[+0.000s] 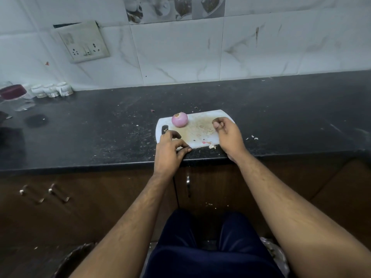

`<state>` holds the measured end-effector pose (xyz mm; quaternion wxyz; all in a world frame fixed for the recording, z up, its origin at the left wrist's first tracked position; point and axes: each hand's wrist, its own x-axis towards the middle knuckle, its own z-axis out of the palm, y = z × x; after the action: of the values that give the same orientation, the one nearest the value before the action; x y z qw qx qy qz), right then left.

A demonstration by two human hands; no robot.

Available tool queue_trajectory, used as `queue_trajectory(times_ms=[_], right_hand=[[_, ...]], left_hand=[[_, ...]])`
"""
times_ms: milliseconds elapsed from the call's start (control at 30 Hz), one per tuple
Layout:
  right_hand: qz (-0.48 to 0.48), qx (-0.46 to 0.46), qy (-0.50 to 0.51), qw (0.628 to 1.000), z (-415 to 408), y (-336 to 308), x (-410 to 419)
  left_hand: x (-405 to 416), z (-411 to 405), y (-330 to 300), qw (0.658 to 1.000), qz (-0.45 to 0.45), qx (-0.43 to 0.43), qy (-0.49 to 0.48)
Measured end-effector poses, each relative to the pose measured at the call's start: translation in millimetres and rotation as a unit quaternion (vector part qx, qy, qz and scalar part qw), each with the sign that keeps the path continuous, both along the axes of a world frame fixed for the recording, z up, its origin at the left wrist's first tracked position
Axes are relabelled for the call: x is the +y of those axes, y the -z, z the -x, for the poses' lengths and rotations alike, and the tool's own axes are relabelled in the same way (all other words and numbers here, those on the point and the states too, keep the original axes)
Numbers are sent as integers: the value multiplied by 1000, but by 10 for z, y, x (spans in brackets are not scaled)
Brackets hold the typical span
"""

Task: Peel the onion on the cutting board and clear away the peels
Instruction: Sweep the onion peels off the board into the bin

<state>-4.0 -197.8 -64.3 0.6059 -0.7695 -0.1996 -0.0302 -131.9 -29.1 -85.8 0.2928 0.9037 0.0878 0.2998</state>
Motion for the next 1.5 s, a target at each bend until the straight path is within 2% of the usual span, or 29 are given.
queue_trajectory(times_ms=[67, 133, 300, 400, 500, 600, 667, 733, 800, 900, 1067, 1333, 1433, 1500], right_hand=[[-83, 69, 20, 994, -58, 4, -39], [-128, 100, 26, 986, -91, 16, -64], [-126, 82, 20, 988, -86, 29, -40], [-128, 74, 19, 989, -63, 13, -47], [-118, 60, 18, 991, -56, 13, -46], [-116, 50, 23, 992, -52, 13, -41], [-110, 38, 28, 993, -45, 19, -33], [-111, 28, 41, 993, -52, 33, -24], [-120, 29, 58, 991, -69, 43, -21], [-128, 47, 74, 988, -99, 45, -25], [-144, 82, 70, 984, -141, 45, -21], [-127, 65, 69, 987, -117, 36, -35], [-122, 63, 66, 988, -91, 28, -37], [-118, 66, 65, 989, -90, 28, -41]], left_hand=[[-15, -11, -8, 999, -40, 10, -4], [-29, -20, -12, 998, -64, 27, -8], [-36, -62, -14, 994, -83, 62, -38], [-69, -83, -46, 995, -36, 67, -58], [-101, -112, -102, 994, 77, 34, -72], [-145, -203, -138, 990, 131, 32, -40], [-240, -276, -166, 992, 106, 60, 5], [-356, -370, -175, 992, 28, 113, 38], [-473, -481, -179, 982, -64, 171, 50], [-558, -656, -218, 962, -112, 234, 88], [-506, -811, -226, 940, -182, 244, 152], [-382, -488, -124, 954, -72, 139, 257], [-346, -427, -113, 965, 25, 98, 242], [-322, -473, -137, 972, 101, 70, 199]])
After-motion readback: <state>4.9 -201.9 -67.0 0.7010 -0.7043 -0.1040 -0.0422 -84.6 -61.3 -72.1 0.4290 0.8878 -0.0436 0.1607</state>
